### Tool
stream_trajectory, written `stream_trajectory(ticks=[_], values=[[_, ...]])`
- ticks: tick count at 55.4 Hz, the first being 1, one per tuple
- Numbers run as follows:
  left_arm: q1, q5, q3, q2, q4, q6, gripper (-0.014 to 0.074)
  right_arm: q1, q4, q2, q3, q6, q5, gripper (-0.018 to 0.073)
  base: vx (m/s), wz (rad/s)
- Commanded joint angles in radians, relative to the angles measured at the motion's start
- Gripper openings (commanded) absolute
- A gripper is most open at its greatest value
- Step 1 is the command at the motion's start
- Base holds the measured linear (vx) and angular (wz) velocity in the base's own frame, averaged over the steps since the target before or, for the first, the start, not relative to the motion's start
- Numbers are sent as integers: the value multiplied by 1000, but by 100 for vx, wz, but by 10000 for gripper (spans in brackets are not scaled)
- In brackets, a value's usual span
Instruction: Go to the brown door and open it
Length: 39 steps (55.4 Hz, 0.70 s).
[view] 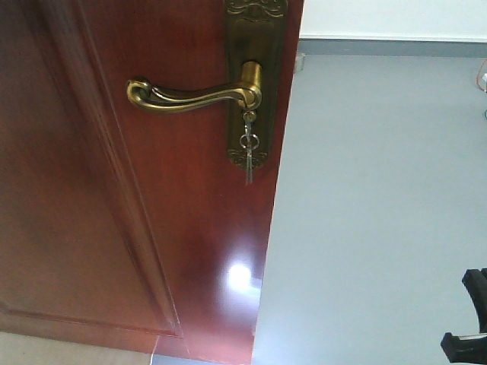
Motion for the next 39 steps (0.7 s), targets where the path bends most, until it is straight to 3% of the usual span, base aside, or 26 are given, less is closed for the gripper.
stream_trajectory(ticks=[1,39], values=[[-3,-24,-32,-5,-7,-3,175,1,-4,-6,4,-8,-82,0,3,0],[-3,-24,-32,-5,-7,-3,175,1,-4,-6,4,-8,-77,0,4,1]])
